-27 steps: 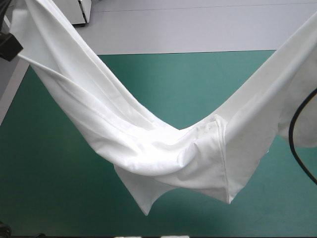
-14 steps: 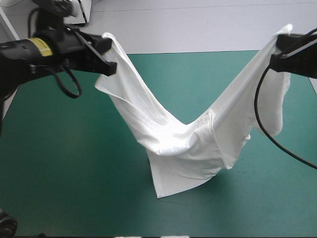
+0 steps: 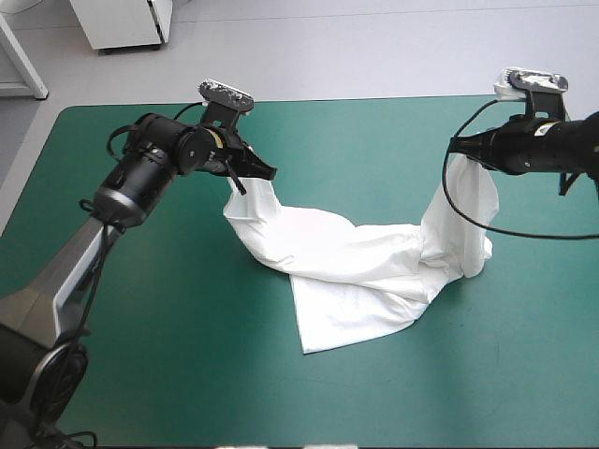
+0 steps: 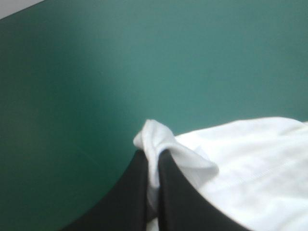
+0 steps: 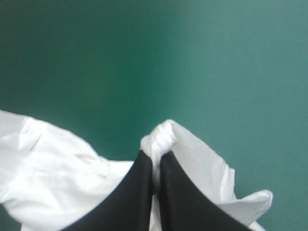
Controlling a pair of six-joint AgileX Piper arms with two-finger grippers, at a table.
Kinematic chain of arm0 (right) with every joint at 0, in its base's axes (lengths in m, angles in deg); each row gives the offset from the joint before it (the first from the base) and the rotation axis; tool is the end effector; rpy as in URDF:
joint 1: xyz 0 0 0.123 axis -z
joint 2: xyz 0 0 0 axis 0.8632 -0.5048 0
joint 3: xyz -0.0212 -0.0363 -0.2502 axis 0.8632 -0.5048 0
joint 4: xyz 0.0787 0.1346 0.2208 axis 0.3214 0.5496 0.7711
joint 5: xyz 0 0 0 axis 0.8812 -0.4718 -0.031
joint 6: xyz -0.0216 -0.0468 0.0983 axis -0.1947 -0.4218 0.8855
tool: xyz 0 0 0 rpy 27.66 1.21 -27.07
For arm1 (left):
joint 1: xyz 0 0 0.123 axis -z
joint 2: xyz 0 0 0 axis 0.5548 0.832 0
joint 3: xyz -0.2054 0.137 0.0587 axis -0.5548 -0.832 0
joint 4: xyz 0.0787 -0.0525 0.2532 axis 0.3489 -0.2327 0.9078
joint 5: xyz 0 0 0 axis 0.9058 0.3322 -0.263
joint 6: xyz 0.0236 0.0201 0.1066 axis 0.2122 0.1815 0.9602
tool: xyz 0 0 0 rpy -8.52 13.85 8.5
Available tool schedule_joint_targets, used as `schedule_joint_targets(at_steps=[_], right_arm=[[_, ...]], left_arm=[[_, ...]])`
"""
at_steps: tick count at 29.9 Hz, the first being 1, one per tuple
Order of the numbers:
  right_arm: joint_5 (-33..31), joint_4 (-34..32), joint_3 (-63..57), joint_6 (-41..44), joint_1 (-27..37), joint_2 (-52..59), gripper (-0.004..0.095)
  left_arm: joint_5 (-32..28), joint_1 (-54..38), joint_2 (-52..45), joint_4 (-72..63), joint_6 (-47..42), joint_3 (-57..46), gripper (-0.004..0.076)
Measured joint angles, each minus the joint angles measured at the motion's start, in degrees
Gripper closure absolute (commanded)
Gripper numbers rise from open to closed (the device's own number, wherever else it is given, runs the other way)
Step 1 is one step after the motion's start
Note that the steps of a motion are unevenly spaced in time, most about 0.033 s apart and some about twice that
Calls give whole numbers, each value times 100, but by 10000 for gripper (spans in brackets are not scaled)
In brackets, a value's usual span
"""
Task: Fold the cloth
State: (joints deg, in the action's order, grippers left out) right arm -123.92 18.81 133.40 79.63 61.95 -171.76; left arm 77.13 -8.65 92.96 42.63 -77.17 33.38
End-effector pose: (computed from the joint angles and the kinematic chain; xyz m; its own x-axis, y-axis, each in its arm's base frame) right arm 0.3437 0.0206 0.3813 -0.6875 0.0787 -0.7219 -0.1514 0.9567 0.2485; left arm 0.3780 -0.1702 0.3333 -0.6249 0.3656 -0.6898 0.4328 0.8976 0.0836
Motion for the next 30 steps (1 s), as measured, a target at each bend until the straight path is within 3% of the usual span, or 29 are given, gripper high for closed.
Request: schedule_joint_targets(at_steps=[4, 9, 18, 24, 27, 30], right_arm=[[683, -47, 37, -23, 0, -749, 921], [943, -326, 447, 13, 0, -1832, 921], [916, -756, 1811, 533, 0, -3606, 920], [298, -974, 2774, 676, 0, -4462, 914], [4, -1017, 3074, 722, 0, -4690, 820], [-235, -1038, 3272, 665, 0, -4718, 578]], left_arm=[[-276, -428, 719, 17, -148, 218, 746], [-350, -862, 1526, 48, -185, 778, 746], [-483, -1213, 2643, 81, -185, 1366, 746], [-675, -1320, 3093, 113, -185, 1401, 736], [-799, -1320, 3131, 200, -148, 1407, 667], [-770, -1320, 3131, 225, -83, 1413, 510]])
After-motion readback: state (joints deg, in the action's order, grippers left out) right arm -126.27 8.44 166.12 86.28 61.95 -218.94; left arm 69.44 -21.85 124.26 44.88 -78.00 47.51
